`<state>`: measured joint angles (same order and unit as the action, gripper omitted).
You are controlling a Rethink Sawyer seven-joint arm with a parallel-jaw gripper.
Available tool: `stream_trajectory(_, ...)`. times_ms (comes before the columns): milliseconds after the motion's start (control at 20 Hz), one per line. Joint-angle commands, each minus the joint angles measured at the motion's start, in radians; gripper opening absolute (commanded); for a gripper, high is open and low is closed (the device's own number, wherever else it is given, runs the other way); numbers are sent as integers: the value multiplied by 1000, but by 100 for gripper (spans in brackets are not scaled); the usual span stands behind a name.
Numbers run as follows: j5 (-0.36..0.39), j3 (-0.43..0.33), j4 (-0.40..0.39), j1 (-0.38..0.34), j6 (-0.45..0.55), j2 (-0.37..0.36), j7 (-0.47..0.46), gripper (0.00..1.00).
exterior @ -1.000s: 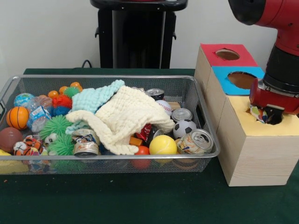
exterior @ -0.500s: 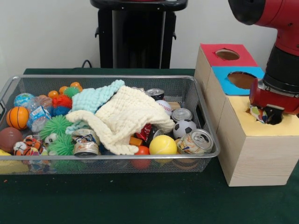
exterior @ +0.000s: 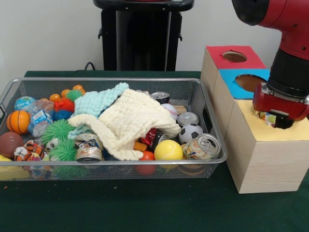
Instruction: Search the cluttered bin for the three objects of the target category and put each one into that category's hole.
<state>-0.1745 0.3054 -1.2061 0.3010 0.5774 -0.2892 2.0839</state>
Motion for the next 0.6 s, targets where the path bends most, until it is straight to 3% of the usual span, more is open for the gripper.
stream_trajectory(50, -37, -116, -124, 18, 15, 114, 204, 100)
stream_trajectory(400, -35, -114, -120, 20, 27, 112, 200, 100)
stream_trajectory(600, -37, -110, -107, 18, 94, 91, 187, 100)
